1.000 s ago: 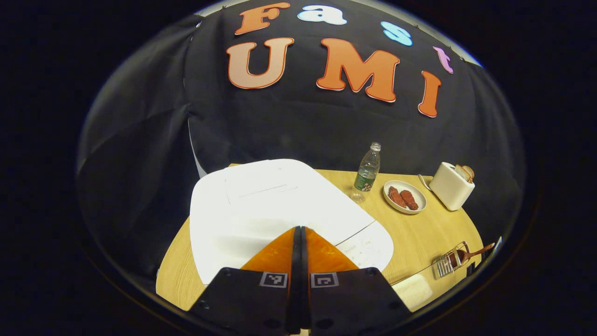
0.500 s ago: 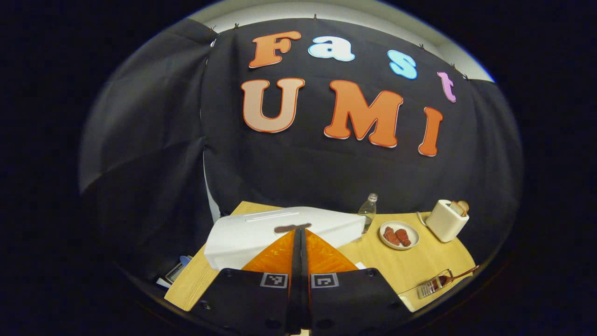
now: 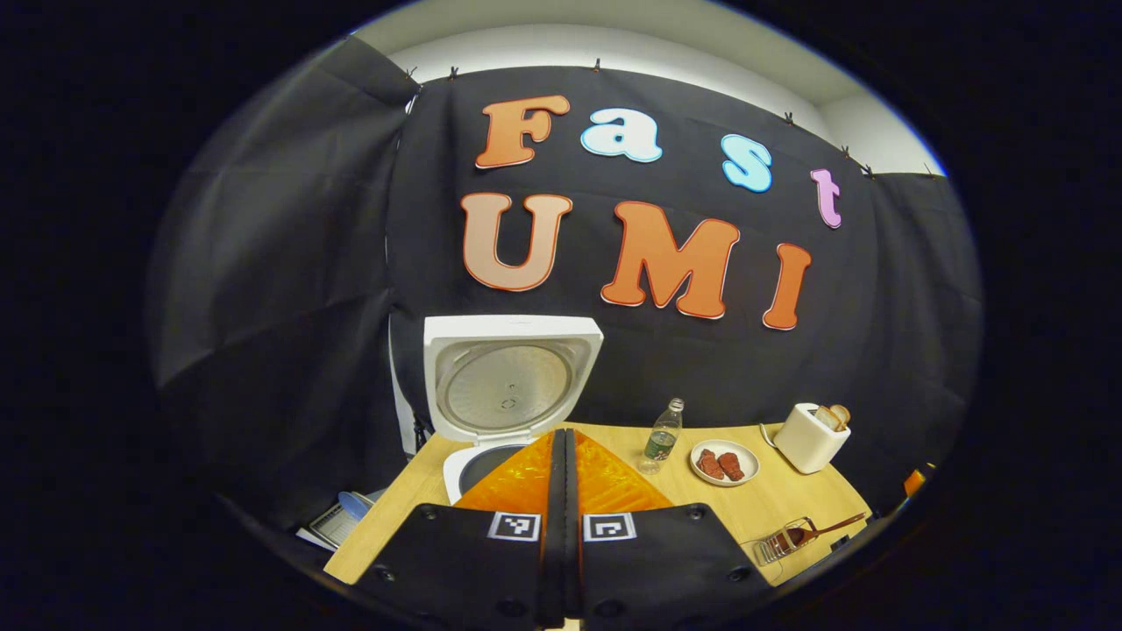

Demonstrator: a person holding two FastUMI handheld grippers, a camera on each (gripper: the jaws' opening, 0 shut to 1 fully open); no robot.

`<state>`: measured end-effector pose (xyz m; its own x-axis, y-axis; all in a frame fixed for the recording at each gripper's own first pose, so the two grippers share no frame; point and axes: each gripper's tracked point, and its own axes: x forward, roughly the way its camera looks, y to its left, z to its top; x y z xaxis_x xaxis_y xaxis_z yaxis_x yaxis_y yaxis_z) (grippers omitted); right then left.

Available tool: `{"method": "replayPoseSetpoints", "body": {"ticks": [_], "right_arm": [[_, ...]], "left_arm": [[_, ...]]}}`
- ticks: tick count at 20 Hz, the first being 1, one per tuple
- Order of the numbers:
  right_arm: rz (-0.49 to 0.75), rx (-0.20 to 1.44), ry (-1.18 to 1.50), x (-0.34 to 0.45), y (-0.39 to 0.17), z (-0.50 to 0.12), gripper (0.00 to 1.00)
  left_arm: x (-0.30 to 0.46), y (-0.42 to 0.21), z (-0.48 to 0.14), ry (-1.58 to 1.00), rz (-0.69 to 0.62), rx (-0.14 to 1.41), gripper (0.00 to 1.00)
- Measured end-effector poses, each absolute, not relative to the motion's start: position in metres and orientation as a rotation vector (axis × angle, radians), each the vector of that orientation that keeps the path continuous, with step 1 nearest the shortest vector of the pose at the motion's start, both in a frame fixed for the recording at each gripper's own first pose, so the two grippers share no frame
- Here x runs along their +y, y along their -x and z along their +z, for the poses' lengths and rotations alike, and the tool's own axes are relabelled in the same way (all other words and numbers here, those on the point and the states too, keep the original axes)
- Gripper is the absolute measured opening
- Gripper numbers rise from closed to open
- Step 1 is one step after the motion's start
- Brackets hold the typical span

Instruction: Close the left gripper, press the button to open the rice cooker; take a wooden spoon from the chopstick holder with the right hand, scoop a spoonful of rice and pour it into the rice cooker, then put the wooden spoon back into the chopstick holder.

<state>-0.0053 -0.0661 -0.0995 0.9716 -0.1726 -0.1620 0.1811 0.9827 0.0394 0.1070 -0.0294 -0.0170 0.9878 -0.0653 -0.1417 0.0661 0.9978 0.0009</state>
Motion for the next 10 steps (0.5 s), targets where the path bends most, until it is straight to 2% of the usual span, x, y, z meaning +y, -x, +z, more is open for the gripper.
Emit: {"method": "replayPoseSetpoints", "body": {"ticks": [4, 6, 7, 8, 9, 10], "right_arm": [[-0.198, 0.184, -0.109, -0.071, -0.003, -0.129, 0.95], [-0.190, 0.208, -0.168, -0.065, -0.006, -0.149, 0.95], [-0.188, 0.224, -0.196, -0.064, -0.007, -0.159, 0.94], [-0.188, 0.242, -0.221, -0.063, -0.008, -0.169, 0.94], [-0.186, 0.250, -0.243, -0.061, -0.010, -0.180, 0.94], [-0.191, 0.267, -0.261, -0.061, -0.011, -0.191, 0.94]], "left_arm": [[-0.015, -0.087, 0.008, -0.008, -0.035, 0.077, 0.05], [-0.008, -0.078, 0.018, -0.002, -0.027, 0.046, 0.39], [-0.002, -0.073, 0.025, -0.006, -0.018, 0.028, 0.42], [0.005, -0.069, 0.031, -0.006, -0.004, 0.010, 0.40], [0.005, -0.066, 0.037, -0.002, -0.004, -0.008, 0.42], [0.007, -0.062, 0.039, 0.005, -0.002, -0.019, 0.58]]}}
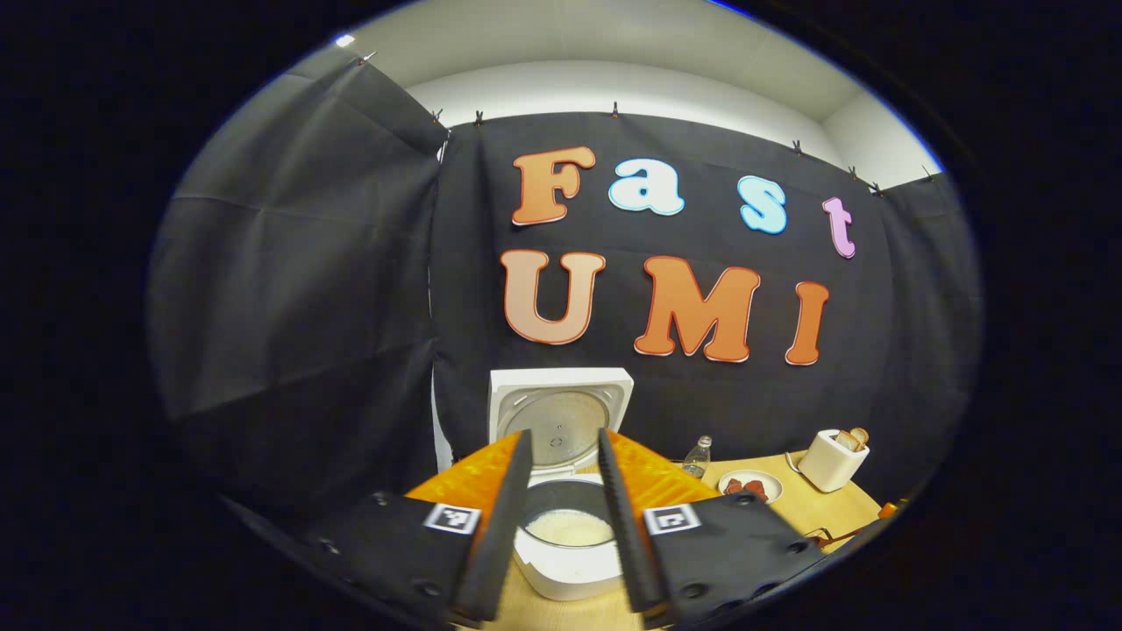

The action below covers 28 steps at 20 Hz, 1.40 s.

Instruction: Close the left gripper, press the button to open the rice cooker; take a wooden spoon from the chopstick holder with the right hand, scoop a spoonful of rice and pour it into the rice cooker, then put the wooden spoon back into the chopstick holder.

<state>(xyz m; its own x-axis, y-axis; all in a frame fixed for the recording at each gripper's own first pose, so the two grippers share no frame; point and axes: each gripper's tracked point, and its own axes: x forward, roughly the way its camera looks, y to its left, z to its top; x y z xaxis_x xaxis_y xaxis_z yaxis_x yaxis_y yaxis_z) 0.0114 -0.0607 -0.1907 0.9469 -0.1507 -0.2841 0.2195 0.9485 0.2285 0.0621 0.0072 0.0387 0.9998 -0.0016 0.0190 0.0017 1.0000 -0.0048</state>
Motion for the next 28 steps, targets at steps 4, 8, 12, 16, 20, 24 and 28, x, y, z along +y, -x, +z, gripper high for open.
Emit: {"method": "replayPoseSetpoints", "body": {"ticks": [4, 8, 12, 16, 20, 24, 28], "right_arm": [[-0.207, 0.307, -0.310, -0.057, -0.015, -0.225, 0.95], [-0.223, 0.329, -0.408, -0.055, -0.022, -0.249, 0.95], [-0.248, 0.357, -0.541, -0.049, -0.032, -0.268, 0.85], [-0.268, 0.345, -0.598, -0.045, -0.034, -0.262, 0.53], [-0.222, 0.377, -0.633, -0.030, -0.044, -0.249, 0.30], [-0.200, 0.413, -0.507, -0.018, -0.062, -0.236, 0.16], [-0.157, 0.370, -0.359, -0.008, -0.062, -0.199, 0.09]], "left_arm": [[0.028, -0.050, 0.044, -0.025, 0.064, -0.047, 0.90], [0.048, -0.036, 0.043, -0.041, 0.145, -0.067, 0.99], [0.065, -0.026, 0.035, -0.040, 0.177, -0.055, 0.99], [0.092, -0.022, 0.026, -0.071, 0.229, -0.017, 0.99], [0.097, -0.022, 0.017, -0.075, 0.224, 0.017, 0.99], [0.092, -0.022, 0.013, -0.051, 0.200, 0.015, 0.99], [0.091, -0.020, 0.022, -0.033, 0.178, -0.001, 1.00]]}}
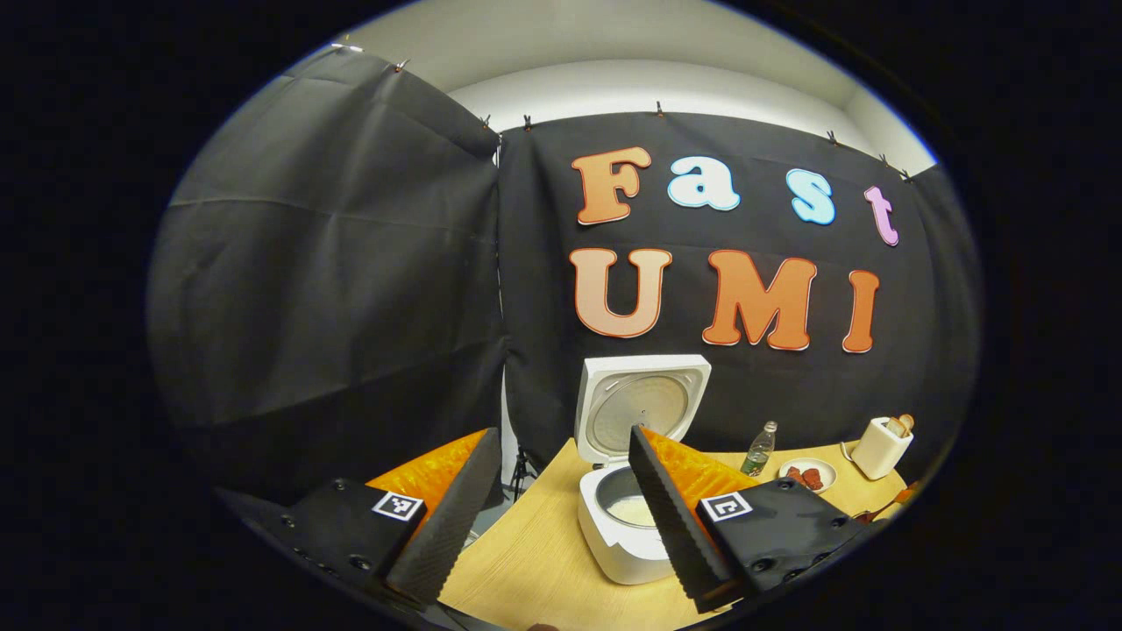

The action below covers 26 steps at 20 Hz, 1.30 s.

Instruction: Close the left gripper, press the button to open the rice cooker; take a wooden spoon from the chopstick holder with the right hand, scoop a spoonful of rice and pour it into the rice cooker, then put the wooden spoon back into the chopstick holder.

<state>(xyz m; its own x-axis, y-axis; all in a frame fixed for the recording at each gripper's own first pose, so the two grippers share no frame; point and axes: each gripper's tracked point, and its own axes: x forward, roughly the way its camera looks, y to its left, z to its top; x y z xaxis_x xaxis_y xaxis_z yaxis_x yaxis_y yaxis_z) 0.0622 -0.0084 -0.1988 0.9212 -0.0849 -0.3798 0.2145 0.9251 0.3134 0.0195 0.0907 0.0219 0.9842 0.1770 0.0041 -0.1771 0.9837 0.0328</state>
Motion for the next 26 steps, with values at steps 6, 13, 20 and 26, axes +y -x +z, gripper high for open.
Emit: {"method": "replayPoseSetpoints", "body": {"ticks": [6, 13, 20, 26], "right_arm": [[-0.037, 0.267, -0.178, 0.024, -0.045, -0.119, 0.09], [0.173, 0.271, -0.078, 0.111, -0.017, -0.104, 0.09], [0.214, 0.349, 0.039, 0.161, -0.015, -0.174, 0.08], [0.137, 0.397, 0.136, 0.159, -0.026, -0.216, 0.09]], "left_arm": [[0.093, -0.015, 0.022, -0.025, 0.171, -0.016, 0.99], [0.103, -0.011, 0.020, -0.017, 0.185, -0.019, 0.99], [0.101, -0.004, 0.011, -0.012, 0.157, -0.002, 0.99], [0.113, 0.004, -0.002, -0.053, 0.164, 0.031, 0.99]]}}
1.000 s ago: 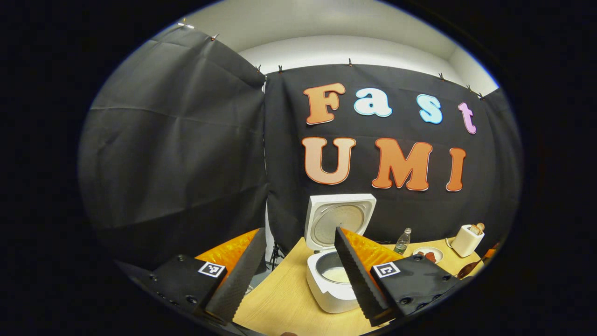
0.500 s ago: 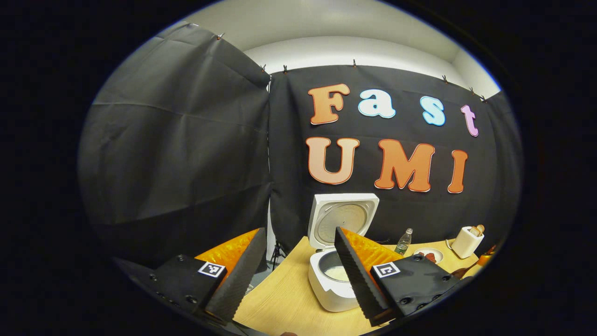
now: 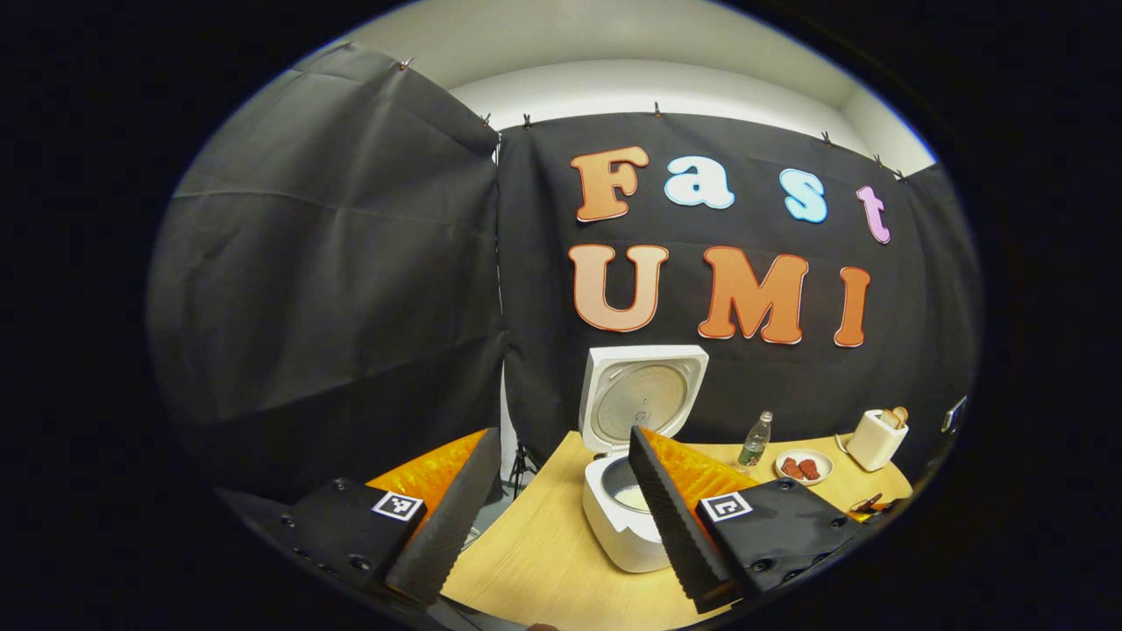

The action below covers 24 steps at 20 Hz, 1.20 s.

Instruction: Close the left gripper, press the button to open the rice cooker; take a wooden spoon from the chopstick holder with the right hand, scoop a spoonful of rice and pour it into the rice cooker, then put the wooden spoon back into the chopstick holder.

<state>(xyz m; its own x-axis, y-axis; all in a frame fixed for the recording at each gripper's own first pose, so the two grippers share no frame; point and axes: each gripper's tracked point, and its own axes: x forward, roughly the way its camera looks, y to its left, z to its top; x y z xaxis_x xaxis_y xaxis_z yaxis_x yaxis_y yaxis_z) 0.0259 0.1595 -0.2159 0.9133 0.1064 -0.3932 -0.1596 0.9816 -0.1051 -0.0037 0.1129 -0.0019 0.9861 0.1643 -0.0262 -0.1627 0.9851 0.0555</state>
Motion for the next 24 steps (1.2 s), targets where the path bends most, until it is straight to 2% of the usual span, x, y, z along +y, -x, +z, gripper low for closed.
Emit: {"method": "replayPoseSetpoints", "body": {"ticks": [4, 8, 12, 24], "right_arm": [[0.127, 0.418, 0.202, 0.164, -0.025, -0.233, 0.08], [0.146, 0.456, 0.138, 0.177, -0.022, -0.242, 0.09], [0.215, 0.510, -0.090, 0.195, -0.017, -0.250, 0.08], [0.131, 0.643, -0.754, 0.178, -0.027, -0.264, 0.09]], "left_arm": [[0.122, 0.005, -0.011, -0.041, 0.175, 0.056, 1.00], [0.133, 0.008, -0.016, -0.054, 0.192, 0.070, 0.99], [0.137, 0.006, -0.018, -0.056, 0.199, 0.070, 1.00], [0.123, -0.009, -0.019, -0.086, 0.169, 0.071, 1.00]]}}
